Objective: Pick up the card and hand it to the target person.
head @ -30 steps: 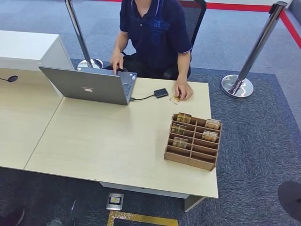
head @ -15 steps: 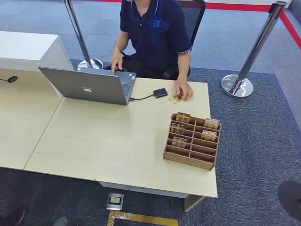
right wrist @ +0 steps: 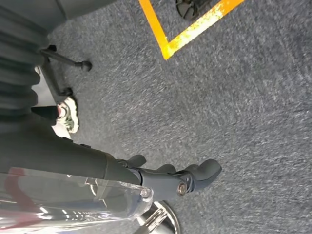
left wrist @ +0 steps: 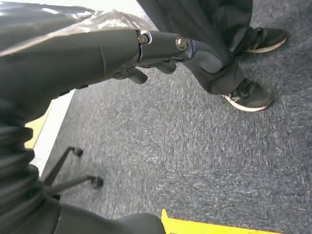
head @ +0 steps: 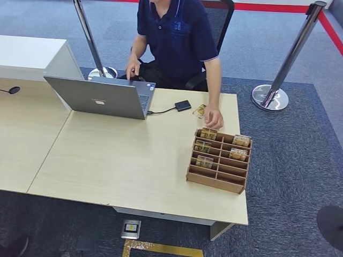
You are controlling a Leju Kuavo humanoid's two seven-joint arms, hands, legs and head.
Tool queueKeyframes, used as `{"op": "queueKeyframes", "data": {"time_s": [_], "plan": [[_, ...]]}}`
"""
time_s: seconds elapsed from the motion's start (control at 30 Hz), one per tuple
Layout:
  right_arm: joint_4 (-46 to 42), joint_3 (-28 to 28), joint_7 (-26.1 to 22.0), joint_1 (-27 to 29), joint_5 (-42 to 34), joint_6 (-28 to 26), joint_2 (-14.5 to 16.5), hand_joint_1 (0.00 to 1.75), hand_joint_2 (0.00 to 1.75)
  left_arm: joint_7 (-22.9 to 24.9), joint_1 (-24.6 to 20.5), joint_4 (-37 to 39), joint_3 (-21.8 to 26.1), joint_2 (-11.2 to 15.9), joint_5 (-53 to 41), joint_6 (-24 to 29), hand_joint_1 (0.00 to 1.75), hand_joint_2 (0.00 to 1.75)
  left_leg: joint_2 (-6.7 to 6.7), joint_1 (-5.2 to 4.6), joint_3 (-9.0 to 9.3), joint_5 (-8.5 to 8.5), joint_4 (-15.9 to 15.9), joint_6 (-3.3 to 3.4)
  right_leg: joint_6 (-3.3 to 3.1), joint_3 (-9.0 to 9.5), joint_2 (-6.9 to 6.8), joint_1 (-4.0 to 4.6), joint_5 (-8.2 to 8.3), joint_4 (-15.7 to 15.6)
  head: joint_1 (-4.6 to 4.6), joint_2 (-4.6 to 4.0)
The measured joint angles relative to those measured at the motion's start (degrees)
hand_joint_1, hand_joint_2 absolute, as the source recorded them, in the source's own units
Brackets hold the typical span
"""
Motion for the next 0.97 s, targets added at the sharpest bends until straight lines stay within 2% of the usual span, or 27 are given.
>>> {"op": "queueKeyframes", "data": {"time_s": [0.43, 0.5, 0.57, 0.63, 0.97], "plan": [[-0.4, 13.3, -1.2, 2.9, -13.8, 4.5, -2.4, 0.0, 1.75, -0.2, 2.6, -2.2, -8.3, 3.2, 18.0, -6.2, 0.0, 1.75, 0.0, 0.0, -0.01, 0.0, 0.0, 0.0, 0.0, -0.01, 0.0, 0.0, 0.0, 0.0, 0.01, 0.0], [-0.7, 15.3, -1.4, 3.4, -15.9, 5.2, -2.8, 0.0, 0.87, -0.2, 3.0, -2.6, -9.6, 3.7, 20.8, -7.2, 0.0, 1.75, 0.0, 0.0, -0.02, 0.0, 0.0, 0.0, 0.0, -0.01, 0.0, 0.0, 0.0, 0.0, 0.01, 0.0], [-1.0, 17.4, -1.6, 3.9, -18.1, 5.9, -3.1, 0.0, 0.0, -0.2, 3.4, -3.0, -11.0, 4.2, 23.6, -8.2, 0.0, 0.87, 0.0, 0.0, -0.02, 0.0, 0.0, 0.0, 0.0, -0.02, 0.0, 0.0, 0.0, 0.0, 0.0, 0.0], [-1.3, 19.5, -1.8, 4.4, -20.2, 6.6, -3.5, 0.0, 0.0, -0.3, 3.8, -3.4, -12.3, 4.7, 26.4, -9.1, 0.0, 0.0, 0.0, 0.0, -0.02, 0.0, 0.0, 0.0, 0.0, -0.02, 0.0, 0.0, 0.0, 0.0, 0.0, 0.0], [-2.8, 29.4, -2.7, 6.7, -30.3, 9.9, -5.0, 0.0, 0.0, -0.8, 5.9, -5.3, -18.9, 7.1, 39.5, -13.7, 0.0, 0.0, 0.0, 0.0, -0.03, 0.0, 0.0, 0.0, 0.0, -0.03, 0.0, 0.0, -0.01, 0.0, 0.0, 0.0]]}}
